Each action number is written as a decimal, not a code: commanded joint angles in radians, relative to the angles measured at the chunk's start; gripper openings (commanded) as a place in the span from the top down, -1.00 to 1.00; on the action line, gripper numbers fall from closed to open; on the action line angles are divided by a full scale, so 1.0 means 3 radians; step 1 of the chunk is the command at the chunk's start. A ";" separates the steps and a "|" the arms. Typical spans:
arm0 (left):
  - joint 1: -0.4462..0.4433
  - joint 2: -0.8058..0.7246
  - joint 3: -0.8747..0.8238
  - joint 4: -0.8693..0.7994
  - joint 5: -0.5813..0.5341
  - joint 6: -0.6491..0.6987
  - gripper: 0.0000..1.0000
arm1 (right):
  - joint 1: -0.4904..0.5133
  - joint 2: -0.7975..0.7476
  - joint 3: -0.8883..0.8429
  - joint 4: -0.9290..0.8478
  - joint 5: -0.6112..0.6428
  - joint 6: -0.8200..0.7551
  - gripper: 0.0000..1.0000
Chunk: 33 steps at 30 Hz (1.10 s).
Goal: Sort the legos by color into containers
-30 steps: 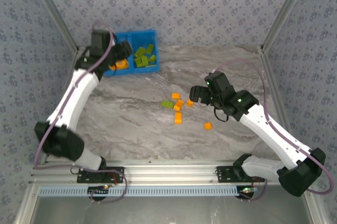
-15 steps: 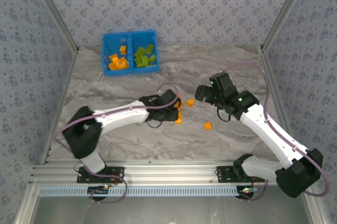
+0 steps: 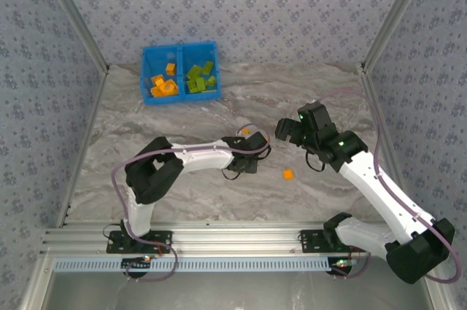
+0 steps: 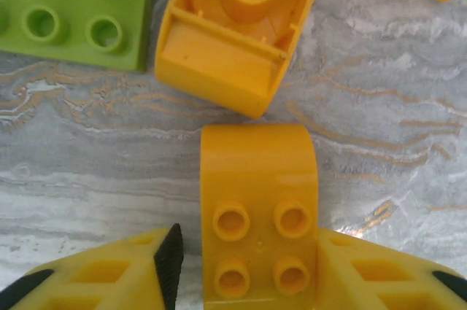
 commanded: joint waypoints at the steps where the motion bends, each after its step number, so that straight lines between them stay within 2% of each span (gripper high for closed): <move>1: -0.0003 0.0095 0.0150 -0.0147 -0.0156 0.0127 0.20 | -0.0024 -0.0038 -0.0036 -0.0026 -0.0032 0.0077 -0.99; 4: 0.0008 -0.0004 0.0168 -0.0188 -0.0141 0.0122 0.34 | -0.0034 -0.0034 -0.0032 -0.0028 -0.0037 0.0088 -0.98; 10: 0.0167 -0.0602 0.0225 -0.0356 -0.0345 0.0309 0.36 | -0.0041 -0.0034 -0.0041 -0.0008 -0.0063 0.0118 -0.99; 12: 0.0318 -0.0794 0.0251 -0.0417 -0.0384 0.0414 0.36 | -0.0039 -0.0030 -0.0042 0.0000 -0.0068 0.0126 -0.99; 18: 0.1175 -0.1051 0.0442 -0.0378 -0.0260 0.0823 0.36 | -0.0041 -0.0030 -0.0062 0.0053 -0.0104 0.0165 -0.99; 21: 0.1669 -0.0922 0.0716 -0.0331 -0.0204 0.1029 0.36 | -0.0036 -0.0028 -0.0064 0.0053 -0.0139 0.0182 -0.99; 25: 0.2277 -0.0471 0.1401 -0.0453 0.0051 0.1105 0.36 | -0.0035 -0.0036 -0.0037 0.0014 -0.0156 0.0176 -0.98; 33: 0.2932 0.0855 0.3368 -0.1127 0.0315 0.1172 0.34 | -0.0043 -0.0109 -0.0015 -0.0080 -0.0094 0.0180 -0.99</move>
